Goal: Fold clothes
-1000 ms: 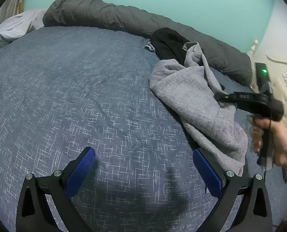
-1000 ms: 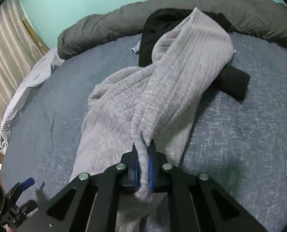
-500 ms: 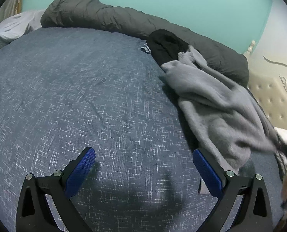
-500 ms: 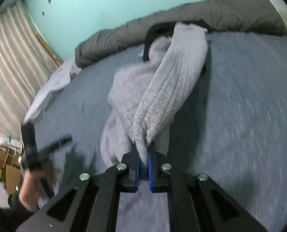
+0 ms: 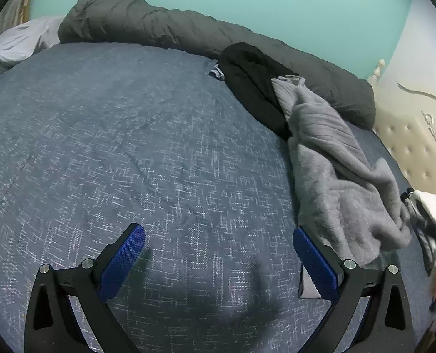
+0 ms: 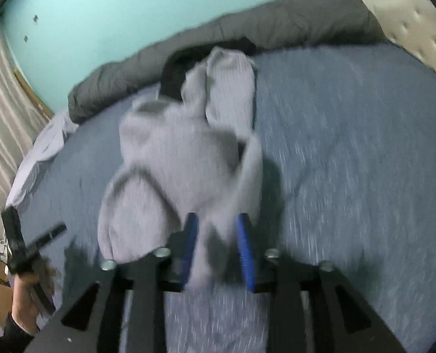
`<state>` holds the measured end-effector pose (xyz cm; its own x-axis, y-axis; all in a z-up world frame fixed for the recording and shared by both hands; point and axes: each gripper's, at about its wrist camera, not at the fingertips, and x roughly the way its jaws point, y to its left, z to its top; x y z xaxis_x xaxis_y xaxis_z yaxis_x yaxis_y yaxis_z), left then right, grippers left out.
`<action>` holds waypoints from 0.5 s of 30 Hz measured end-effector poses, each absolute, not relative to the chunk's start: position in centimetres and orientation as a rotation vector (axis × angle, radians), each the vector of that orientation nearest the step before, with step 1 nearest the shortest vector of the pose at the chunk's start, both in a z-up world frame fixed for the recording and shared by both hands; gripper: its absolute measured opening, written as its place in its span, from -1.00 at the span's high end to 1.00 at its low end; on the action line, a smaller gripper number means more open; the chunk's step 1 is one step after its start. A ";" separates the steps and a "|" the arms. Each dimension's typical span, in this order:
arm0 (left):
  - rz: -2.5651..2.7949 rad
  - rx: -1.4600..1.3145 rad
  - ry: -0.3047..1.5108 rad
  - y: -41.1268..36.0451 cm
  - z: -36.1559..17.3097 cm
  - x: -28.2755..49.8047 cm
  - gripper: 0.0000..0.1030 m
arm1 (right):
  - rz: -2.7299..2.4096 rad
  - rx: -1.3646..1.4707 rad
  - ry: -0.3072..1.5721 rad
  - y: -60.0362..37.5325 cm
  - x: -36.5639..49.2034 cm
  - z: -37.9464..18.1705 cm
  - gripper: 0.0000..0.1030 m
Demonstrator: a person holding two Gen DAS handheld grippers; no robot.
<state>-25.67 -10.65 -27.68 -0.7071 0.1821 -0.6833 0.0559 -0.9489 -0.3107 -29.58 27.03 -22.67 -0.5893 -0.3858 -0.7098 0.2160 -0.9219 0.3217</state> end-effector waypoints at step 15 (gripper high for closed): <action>2.795 -1.205 -0.453 -10.3 -28.5 -25.9 -0.99 | -2.502 1.342 -0.047 23.9 -44.8 -26.6 -0.13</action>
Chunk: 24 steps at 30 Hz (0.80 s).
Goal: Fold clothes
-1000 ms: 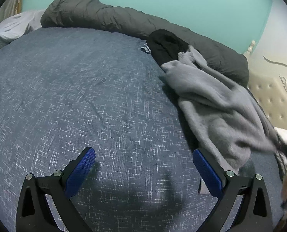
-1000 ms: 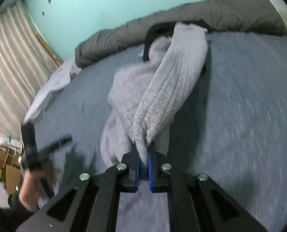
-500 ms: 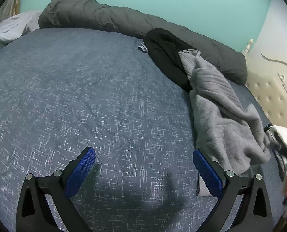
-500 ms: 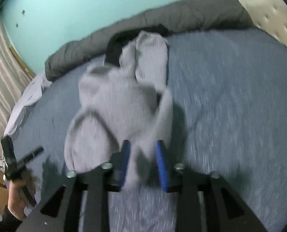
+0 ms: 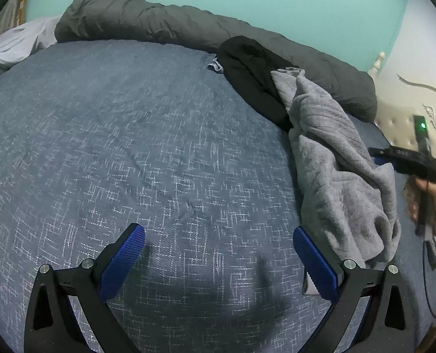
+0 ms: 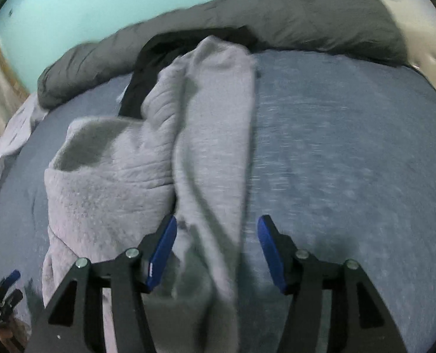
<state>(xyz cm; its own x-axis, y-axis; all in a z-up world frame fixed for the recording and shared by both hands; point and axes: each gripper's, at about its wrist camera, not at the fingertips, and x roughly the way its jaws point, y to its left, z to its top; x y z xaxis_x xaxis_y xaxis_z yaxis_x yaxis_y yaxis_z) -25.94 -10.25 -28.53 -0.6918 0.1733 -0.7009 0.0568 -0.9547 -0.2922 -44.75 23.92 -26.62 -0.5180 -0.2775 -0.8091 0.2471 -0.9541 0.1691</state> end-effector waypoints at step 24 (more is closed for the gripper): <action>2.783 -1.191 -0.476 -9.8 -28.1 -25.7 -0.99 | -2.665 1.214 -0.320 36.8 -29.3 -23.1 0.86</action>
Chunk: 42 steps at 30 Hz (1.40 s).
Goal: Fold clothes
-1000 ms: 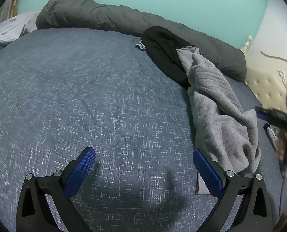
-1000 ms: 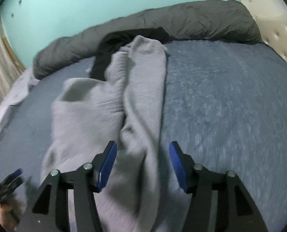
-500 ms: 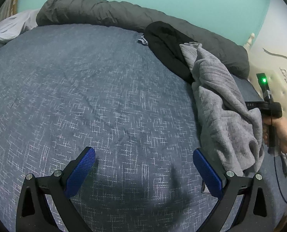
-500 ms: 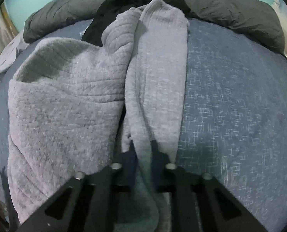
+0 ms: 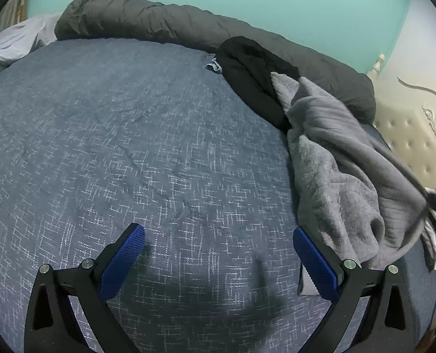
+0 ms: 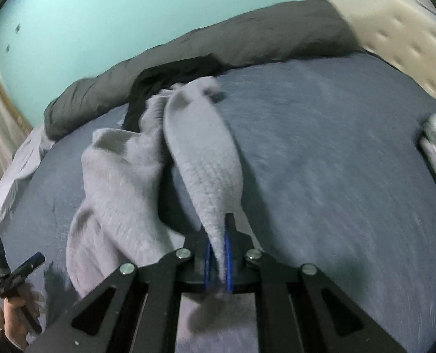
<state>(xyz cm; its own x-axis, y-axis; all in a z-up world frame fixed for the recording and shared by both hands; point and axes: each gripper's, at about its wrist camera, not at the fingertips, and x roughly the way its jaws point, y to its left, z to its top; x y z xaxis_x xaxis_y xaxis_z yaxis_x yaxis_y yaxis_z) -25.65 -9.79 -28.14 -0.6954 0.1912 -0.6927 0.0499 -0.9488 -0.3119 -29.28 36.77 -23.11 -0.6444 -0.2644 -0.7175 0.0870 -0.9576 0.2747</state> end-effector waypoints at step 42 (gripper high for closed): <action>2.772 -1.202 -0.394 -9.5 -26.1 -24.4 -0.99 | -2.434 1.231 -0.117 18.7 -25.6 -30.8 0.65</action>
